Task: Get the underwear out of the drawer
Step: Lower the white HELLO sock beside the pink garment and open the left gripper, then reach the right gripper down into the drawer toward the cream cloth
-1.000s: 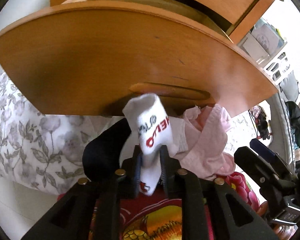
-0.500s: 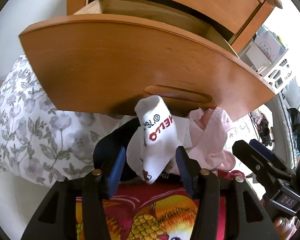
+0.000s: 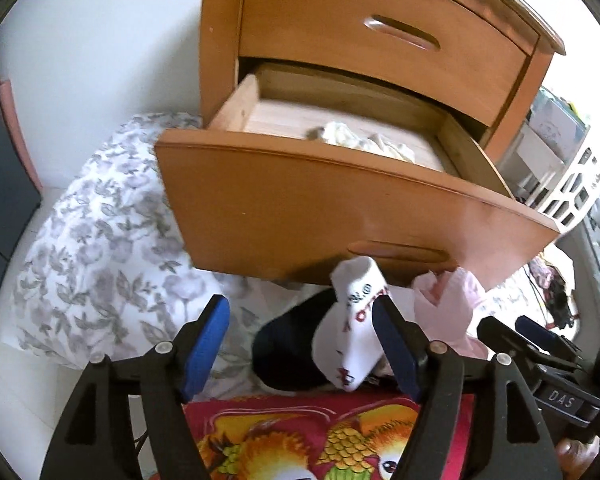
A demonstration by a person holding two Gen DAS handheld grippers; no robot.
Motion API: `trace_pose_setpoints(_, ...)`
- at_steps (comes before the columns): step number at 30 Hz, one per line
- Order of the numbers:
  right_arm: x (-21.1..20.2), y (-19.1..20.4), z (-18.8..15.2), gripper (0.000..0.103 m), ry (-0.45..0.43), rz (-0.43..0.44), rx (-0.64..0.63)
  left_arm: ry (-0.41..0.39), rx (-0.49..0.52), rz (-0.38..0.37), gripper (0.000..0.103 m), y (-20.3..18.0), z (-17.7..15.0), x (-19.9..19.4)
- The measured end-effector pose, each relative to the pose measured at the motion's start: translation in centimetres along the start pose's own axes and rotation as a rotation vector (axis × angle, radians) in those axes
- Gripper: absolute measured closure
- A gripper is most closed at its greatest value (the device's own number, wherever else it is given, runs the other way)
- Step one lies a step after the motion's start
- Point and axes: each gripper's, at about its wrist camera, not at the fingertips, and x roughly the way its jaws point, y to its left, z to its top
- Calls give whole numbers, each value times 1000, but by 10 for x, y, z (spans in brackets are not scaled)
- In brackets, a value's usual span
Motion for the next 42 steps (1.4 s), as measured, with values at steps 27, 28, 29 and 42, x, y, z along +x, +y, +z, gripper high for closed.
trace_pose_setpoints(27, 0, 4, 0, 0, 10, -47, -25, -109, 50, 101, 8, 2, -5, -9)
trace_pose_setpoints(28, 0, 5, 0, 0, 10, -51, -29, -113, 51, 102, 8, 1, -5, -10)
trace_pose_setpoints(29, 0, 6, 0, 0, 11, -55, -33, -118, 54, 104, 8, 1, -6, -10)
trace_pose_setpoints(42, -14, 11, 8, 0, 1, -38, -65, -158, 33, 86, 8, 11, -6, -15)
